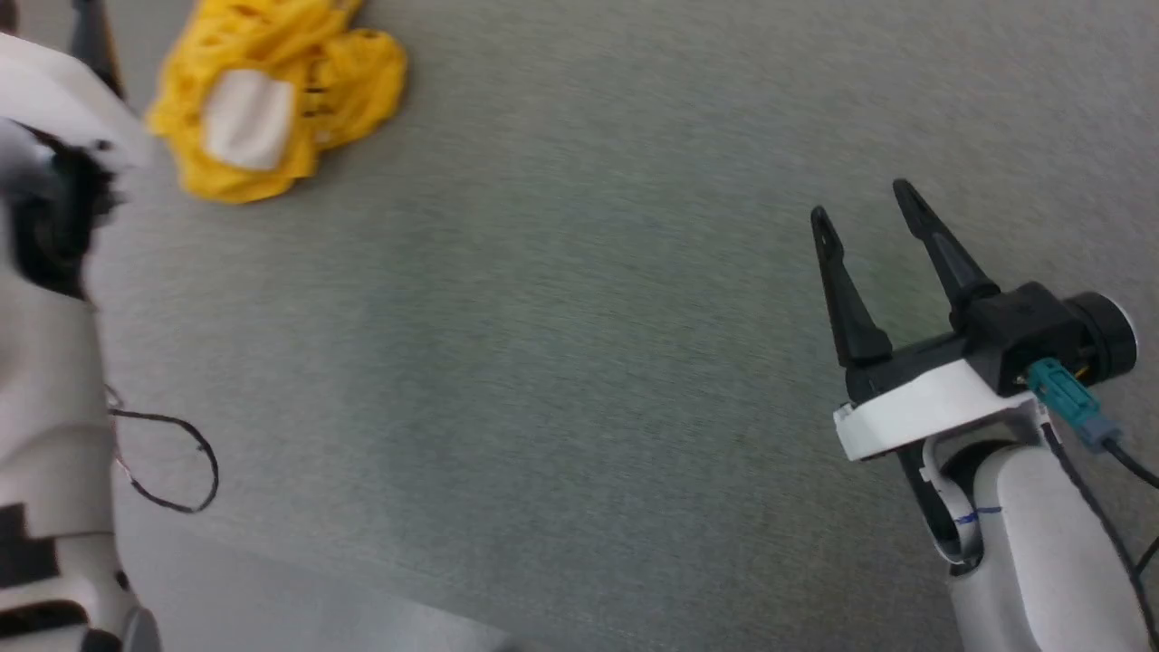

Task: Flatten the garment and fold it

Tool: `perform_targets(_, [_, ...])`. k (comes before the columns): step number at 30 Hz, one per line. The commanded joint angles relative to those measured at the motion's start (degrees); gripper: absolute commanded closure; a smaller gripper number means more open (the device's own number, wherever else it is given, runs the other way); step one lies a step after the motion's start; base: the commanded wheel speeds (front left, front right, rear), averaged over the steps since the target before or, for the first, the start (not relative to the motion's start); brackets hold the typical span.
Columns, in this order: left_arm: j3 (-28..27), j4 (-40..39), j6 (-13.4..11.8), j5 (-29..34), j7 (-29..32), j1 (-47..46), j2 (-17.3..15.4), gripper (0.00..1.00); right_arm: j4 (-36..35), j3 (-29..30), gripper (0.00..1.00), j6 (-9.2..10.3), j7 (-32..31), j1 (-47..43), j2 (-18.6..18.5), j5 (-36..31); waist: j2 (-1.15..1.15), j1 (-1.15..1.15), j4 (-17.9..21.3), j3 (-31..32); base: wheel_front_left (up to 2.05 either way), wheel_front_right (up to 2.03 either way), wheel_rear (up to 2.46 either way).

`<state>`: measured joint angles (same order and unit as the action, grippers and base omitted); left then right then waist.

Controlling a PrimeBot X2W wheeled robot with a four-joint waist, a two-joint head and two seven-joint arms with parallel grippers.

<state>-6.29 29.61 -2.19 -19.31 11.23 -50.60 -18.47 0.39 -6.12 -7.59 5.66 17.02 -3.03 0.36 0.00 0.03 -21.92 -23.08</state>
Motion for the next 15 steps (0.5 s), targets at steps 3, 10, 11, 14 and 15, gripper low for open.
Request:
perform_targets(3, [-1.3,2.1,-0.3,-1.4,5.4,-2.3,-2.5,0.00,-0.3,-0.1,0.00,0.10,0.9,1.5,-0.1,0.0,0.00,-0.03,13.6,-13.1,0.00,0.00,0.00])
perform_targets(10, [-3.2,3.0,-3.9,-2.4,17.7,-1.2,-6.9,0.00,1.1,-0.1,0.00,0.10,3.0,2.6,0.0,1.1,0.00,-0.03,17.4,-14.8,0.00,0.00,0.00])
perform_targets(11, [-3.6,2.8,-4.8,-2.2,18.7,-0.6,-7.5,0.00,1.4,-0.3,0.00,0.10,3.2,2.8,0.1,1.2,0.00,-0.03,17.7,-14.8,0.00,0.00,0.00])
perform_targets(14, [-4.1,2.0,-6.9,-2.1,23.0,2.3,-8.3,0.00,2.7,-0.7,0.00,0.10,4.1,3.0,0.1,1.7,0.00,-0.03,18.4,-13.9,0.00,0.00,0.00])
perform_targets(15, [-4.2,1.4,-7.3,-2.3,24.6,3.3,-8.5,0.00,3.1,-0.6,0.00,0.10,4.3,3.1,0.1,1.9,0.00,-0.03,18.5,-13.5,0.00,0.00,0.00])
